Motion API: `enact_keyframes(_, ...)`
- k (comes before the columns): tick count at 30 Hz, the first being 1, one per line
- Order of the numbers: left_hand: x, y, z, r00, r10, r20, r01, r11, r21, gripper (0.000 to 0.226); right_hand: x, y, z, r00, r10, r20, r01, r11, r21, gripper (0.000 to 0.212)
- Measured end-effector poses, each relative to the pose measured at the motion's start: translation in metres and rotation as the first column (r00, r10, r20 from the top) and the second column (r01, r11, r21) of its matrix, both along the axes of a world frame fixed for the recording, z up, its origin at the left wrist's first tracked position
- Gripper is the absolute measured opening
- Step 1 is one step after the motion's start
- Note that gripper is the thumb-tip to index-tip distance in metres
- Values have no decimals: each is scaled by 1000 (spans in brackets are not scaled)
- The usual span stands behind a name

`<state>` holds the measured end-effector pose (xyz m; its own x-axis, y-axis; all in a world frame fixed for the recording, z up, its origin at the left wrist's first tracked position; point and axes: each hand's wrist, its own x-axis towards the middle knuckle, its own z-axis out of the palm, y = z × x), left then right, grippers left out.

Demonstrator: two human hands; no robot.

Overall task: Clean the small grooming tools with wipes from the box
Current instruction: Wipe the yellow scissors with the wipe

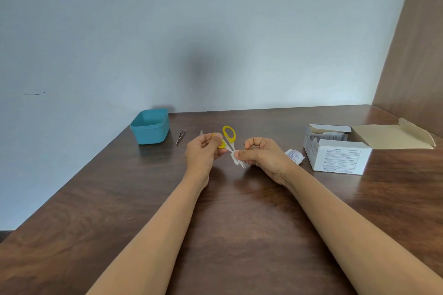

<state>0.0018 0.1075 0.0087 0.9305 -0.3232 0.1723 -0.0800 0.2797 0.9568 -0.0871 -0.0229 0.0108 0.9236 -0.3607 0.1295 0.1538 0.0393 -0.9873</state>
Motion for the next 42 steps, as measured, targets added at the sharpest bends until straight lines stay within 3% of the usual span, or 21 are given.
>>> enact_keyframes(17,-12,-3,1,991,-131,22,130,991,27,6,3,1,-4,976,-187,108,171,976,136,34)
enact_keyframes(24,-7,0,2,1000,-3,16,3,1000,-4,7,2,2,3,999,-52,-11,52,998,25,31)
enact_keyframes(36,-13,-1,3,987,-158,14,158,987,40,9,4,3,-3,972,-218,93,195,957,213,35)
enact_keyframes(39,-12,-1,3,990,-143,10,143,989,32,9,3,3,-1,982,-171,78,152,966,211,32)
enact_keyframes(42,-11,0,3,996,-91,20,91,996,12,9,-1,1,4,1000,-22,5,22,993,118,24)
